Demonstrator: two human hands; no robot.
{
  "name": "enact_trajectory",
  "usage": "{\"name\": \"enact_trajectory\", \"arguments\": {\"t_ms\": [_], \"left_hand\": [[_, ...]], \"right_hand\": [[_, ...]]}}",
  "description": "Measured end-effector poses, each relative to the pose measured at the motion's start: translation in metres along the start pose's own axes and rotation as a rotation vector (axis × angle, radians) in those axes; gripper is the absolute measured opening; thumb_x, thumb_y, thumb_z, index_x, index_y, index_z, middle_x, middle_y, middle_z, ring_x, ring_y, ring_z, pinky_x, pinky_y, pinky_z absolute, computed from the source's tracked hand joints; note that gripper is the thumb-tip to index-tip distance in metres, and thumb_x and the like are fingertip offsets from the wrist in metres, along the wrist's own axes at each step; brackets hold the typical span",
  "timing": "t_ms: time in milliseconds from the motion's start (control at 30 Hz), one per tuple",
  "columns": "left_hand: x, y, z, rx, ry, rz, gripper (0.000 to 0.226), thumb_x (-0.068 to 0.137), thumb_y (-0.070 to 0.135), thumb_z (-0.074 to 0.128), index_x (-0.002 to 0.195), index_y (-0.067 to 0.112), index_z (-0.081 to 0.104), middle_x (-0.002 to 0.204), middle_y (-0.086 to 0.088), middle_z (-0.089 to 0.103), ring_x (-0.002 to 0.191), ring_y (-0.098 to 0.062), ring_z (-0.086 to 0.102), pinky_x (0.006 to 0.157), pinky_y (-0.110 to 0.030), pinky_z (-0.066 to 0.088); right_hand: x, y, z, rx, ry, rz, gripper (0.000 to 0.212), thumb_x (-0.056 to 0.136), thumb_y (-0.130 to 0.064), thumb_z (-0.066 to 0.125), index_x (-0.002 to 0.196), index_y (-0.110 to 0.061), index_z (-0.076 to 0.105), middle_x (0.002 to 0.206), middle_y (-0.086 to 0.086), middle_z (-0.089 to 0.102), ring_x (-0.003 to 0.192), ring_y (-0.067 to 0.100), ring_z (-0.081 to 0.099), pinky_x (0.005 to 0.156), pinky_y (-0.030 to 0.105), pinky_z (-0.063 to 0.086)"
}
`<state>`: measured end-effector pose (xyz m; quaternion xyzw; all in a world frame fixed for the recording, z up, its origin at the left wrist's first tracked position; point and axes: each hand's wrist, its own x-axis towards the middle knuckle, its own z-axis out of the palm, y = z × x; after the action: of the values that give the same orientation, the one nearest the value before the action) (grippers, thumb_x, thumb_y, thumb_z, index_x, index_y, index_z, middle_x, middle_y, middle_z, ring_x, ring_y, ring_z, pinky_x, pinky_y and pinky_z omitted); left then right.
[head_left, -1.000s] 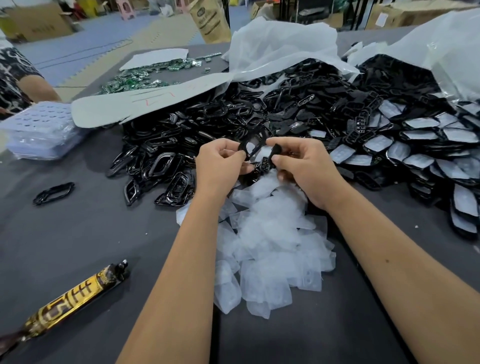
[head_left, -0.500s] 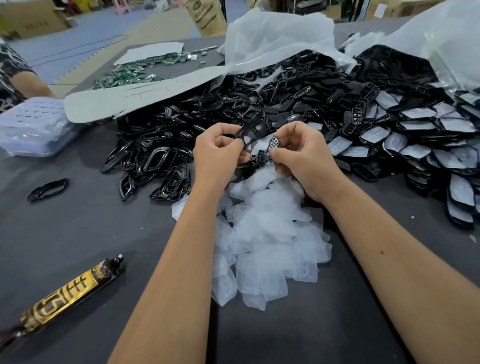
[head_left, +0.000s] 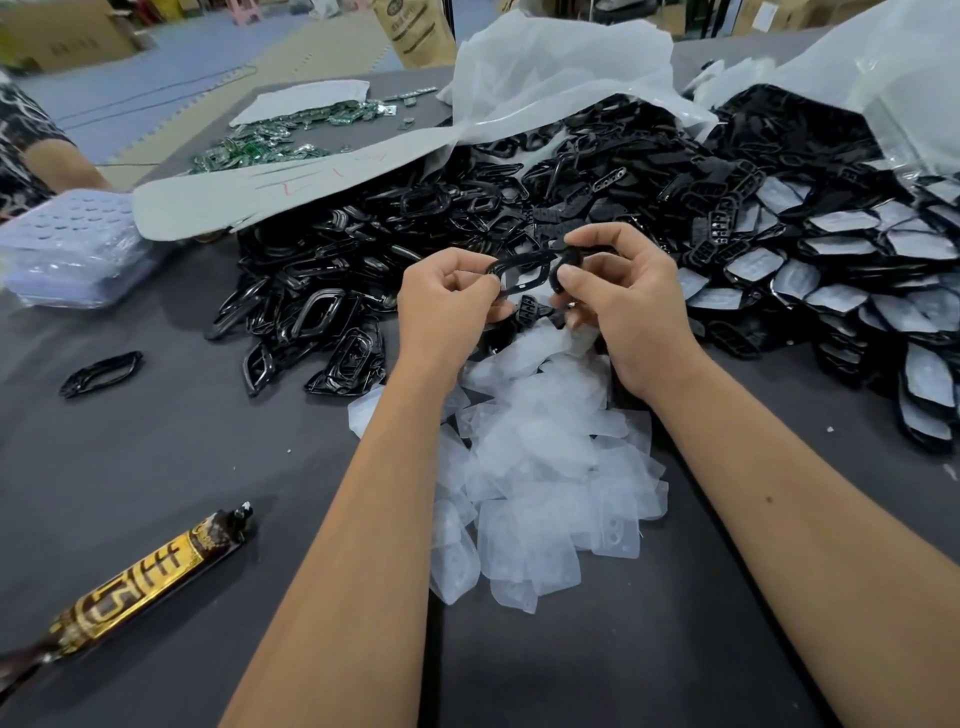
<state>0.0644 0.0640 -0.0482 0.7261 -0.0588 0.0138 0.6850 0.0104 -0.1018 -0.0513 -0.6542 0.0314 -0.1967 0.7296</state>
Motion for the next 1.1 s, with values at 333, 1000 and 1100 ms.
{"name": "enact_trajectory", "arguments": {"t_ms": [333,1000,1100], "left_hand": [[-0.0009,0.0003,0.0012,-0.018,-0.031,-0.026,0.02,0.084,-0.002,0.067,0.096,0.013,0.074,0.075,-0.006,0.075,0.071,-0.024,0.078,0.079,-0.037,0.064],[-0.0035,0.0006,0.0045,-0.059,-0.128,-0.017,0.024,0.093,-0.009,0.062,0.095,0.009,0.077,0.081,-0.008,0.079,0.068,-0.017,0.073,0.074,-0.027,0.062],[-0.0046,-0.0005,0.0051,-0.06,-0.152,0.016,0.019,0.092,-0.006,0.069,0.096,0.011,0.076,0.078,-0.006,0.078,0.066,-0.015,0.072,0.072,-0.027,0.061]], "right_hand": [[-0.0038,0.0043,0.0036,-0.121,0.074,-0.106,0.021,0.087,-0.008,0.082,0.102,-0.009,0.067,0.072,0.012,0.075,0.065,0.03,0.076,0.055,0.032,0.059],[-0.006,0.0019,0.0091,-0.534,0.075,-0.303,0.006,0.088,-0.01,0.079,0.093,-0.009,0.076,0.086,-0.002,0.075,0.08,0.013,0.072,0.08,0.037,0.062],[-0.0073,0.0002,0.0093,-0.547,0.102,-0.302,0.008,0.086,-0.012,0.081,0.086,-0.009,0.074,0.082,-0.002,0.075,0.076,0.014,0.072,0.076,0.04,0.061]]}}
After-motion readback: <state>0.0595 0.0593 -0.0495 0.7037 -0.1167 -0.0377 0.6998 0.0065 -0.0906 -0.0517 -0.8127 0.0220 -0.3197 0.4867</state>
